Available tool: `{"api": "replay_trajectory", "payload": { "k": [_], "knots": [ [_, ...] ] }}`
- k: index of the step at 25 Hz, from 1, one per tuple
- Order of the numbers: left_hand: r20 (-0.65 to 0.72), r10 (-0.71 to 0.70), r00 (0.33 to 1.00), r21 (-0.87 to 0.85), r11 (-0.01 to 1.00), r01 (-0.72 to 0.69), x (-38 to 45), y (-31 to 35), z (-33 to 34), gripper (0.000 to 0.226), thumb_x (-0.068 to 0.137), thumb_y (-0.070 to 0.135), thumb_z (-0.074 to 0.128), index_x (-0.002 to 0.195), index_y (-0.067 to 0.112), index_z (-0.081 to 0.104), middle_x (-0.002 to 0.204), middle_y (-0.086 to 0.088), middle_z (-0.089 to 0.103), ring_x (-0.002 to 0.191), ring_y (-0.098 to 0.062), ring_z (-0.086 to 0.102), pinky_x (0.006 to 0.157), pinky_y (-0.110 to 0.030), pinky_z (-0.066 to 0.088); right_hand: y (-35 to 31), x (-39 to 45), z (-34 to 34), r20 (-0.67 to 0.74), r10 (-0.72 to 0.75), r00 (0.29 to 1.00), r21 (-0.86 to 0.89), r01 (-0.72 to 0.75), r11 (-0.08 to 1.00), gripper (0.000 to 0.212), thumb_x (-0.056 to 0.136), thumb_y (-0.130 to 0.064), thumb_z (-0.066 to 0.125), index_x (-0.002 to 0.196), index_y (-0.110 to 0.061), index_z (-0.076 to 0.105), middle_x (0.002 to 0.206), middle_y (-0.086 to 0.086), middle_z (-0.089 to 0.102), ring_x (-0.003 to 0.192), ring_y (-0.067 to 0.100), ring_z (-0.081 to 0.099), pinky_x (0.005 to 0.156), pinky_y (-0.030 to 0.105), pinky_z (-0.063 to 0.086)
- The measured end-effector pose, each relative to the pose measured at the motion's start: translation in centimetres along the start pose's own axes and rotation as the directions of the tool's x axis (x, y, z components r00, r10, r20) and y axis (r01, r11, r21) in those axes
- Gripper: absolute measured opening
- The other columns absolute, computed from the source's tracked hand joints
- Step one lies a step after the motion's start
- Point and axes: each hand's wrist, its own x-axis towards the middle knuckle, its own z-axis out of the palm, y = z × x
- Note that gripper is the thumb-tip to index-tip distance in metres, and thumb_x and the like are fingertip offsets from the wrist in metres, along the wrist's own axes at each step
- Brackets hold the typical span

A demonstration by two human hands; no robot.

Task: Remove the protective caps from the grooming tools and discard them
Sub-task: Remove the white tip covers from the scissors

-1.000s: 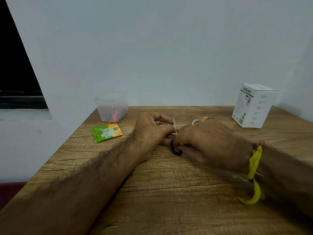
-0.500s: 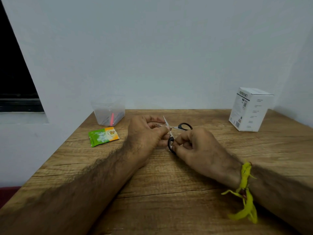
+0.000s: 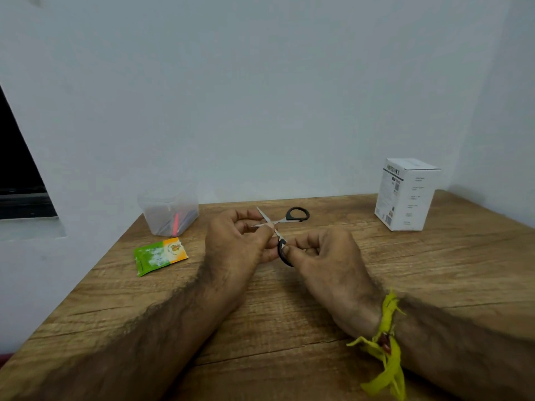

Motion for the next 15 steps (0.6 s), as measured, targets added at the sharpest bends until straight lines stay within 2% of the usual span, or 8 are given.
{"api": "replay_trajectory", "payload": {
  "k": [2,4,6,8,9,12,15],
  "knots": [
    [-0.011,0.004,1.000,0.013,1.000,-0.004,0.1,-0.1,-0.3,0.018,0.087,-0.002,0.072,0.101,0.004,0.063,0.090,-0.018,0.072,0.062,-0.015,0.071,0.053,-0.025,0.056,-0.1,0.2,-0.2,0.090,-0.023,0.996,-0.071,0.029,0.997,0.017,0.092,-0.019,0.070,0.078,-0.016,0.079,0.051,-0.007,0.064,0.044,-0.001,0.053,0.048,0.023,0.045],
    [-0.010,-0.009,1.000,0.001,1.000,0.009,0.1,0.0,-0.5,0.018,0.087,-0.003,0.071,0.102,0.004,0.063,0.089,-0.018,0.073,0.060,-0.014,0.071,0.052,-0.024,0.056,0.1,0.5,-0.9,0.151,-0.047,0.987,-0.070,0.059,0.996,0.016,0.092,-0.021,0.070,0.080,-0.013,0.077,0.052,-0.003,0.061,0.047,0.001,0.048,0.048,0.030,0.045],
    [0.014,-0.017,1.000,0.003,1.000,0.016,0.0,0.1,-0.5,0.017,0.087,-0.003,0.071,0.101,0.004,0.064,0.086,-0.016,0.073,0.059,-0.013,0.070,0.052,-0.024,0.056,0.3,0.9,-1.8,0.063,-0.153,0.986,-0.095,0.159,0.983,0.013,0.093,-0.021,0.069,0.081,-0.016,0.073,0.056,-0.007,0.057,0.050,0.002,0.047,0.050,0.028,0.044],
    [0.056,-0.024,0.998,0.003,1.000,0.023,-0.1,0.2,-0.4,0.018,0.087,-0.002,0.072,0.103,0.003,0.065,0.082,-0.014,0.073,0.060,-0.015,0.071,0.052,-0.025,0.056,0.6,1.4,-2.2,-0.024,-0.405,0.914,-0.289,0.381,0.878,0.009,0.094,-0.021,0.066,0.085,-0.021,0.069,0.068,-0.010,0.060,0.061,0.005,0.054,0.057,0.028,0.048],
    [0.080,-0.026,0.996,-0.006,1.000,0.027,-0.2,0.2,-0.4,0.018,0.087,-0.001,0.072,0.104,0.003,0.065,0.081,-0.013,0.074,0.061,-0.017,0.072,0.053,-0.025,0.056,0.7,1.6,-2.1,0.014,-0.501,0.865,-0.392,0.466,0.793,0.007,0.094,-0.023,0.064,0.088,-0.022,0.067,0.075,-0.011,0.060,0.069,0.007,0.056,0.062,0.032,0.050],
    [0.143,-0.026,0.989,0.011,1.000,0.025,-0.5,0.3,-0.3,0.016,0.090,0.001,0.070,0.105,0.003,0.067,0.081,-0.011,0.076,0.061,-0.017,0.073,0.053,-0.024,0.056,1.2,1.6,-1.4,0.181,-0.560,0.808,-0.548,0.556,0.625,0.015,0.095,-0.031,0.051,0.096,-0.024,0.064,0.087,-0.011,0.062,0.077,0.015,0.059,0.068,0.042,0.051],
    [0.155,-0.032,0.987,0.031,0.999,0.028,-0.4,0.4,-0.3,0.013,0.093,0.000,0.065,0.106,0.003,0.068,0.084,-0.013,0.076,0.062,-0.018,0.073,0.054,-0.026,0.057,1.4,1.8,-1.2,0.213,-0.565,0.797,-0.553,0.575,0.603,0.025,0.094,-0.033,0.042,0.100,-0.022,0.064,0.090,-0.007,0.065,0.077,0.021,0.061,0.067,0.046,0.052]
  ]
}}
